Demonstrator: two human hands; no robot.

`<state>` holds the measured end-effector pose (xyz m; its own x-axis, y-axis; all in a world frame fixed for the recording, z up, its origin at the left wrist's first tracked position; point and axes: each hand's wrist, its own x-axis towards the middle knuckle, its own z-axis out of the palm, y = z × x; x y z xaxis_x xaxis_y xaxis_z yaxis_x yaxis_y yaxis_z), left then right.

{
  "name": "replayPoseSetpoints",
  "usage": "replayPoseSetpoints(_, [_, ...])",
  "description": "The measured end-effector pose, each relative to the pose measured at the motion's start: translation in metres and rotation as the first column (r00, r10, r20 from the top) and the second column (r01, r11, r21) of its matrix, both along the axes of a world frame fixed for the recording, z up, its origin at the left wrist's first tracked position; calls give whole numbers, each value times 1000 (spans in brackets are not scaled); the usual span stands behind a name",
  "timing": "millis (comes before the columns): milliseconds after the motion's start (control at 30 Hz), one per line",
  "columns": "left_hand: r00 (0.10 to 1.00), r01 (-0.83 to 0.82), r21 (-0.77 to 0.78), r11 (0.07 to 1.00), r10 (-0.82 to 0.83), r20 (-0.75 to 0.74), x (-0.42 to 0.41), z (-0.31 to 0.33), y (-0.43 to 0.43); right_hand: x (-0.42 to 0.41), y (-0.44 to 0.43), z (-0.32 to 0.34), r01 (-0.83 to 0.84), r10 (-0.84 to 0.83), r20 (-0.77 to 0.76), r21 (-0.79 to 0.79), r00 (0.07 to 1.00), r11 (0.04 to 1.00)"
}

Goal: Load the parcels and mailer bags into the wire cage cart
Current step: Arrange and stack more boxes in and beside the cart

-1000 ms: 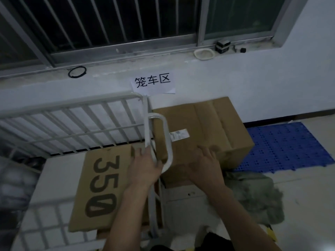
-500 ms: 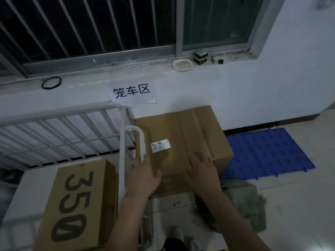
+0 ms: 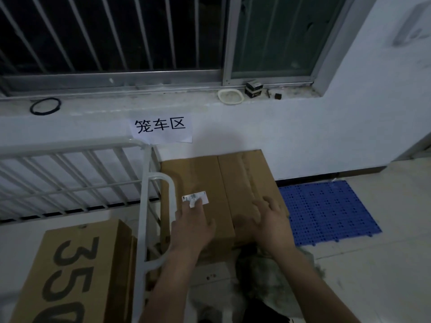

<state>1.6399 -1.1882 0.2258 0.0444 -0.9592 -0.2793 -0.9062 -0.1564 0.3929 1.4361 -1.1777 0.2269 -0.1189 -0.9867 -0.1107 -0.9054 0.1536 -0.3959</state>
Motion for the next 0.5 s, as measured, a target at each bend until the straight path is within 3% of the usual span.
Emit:
replayPoseSetpoints(167, [998, 0, 15, 1000, -1, 61, -21, -11, -21, -37, -23, -11, 22, -20, -35, 54, 999, 998])
replayPoseSetpoints(500, [984, -180, 112, 977, 179, 17, -93, -61, -48, -167, -97, -59, -3, 0, 14, 158, 1000, 987])
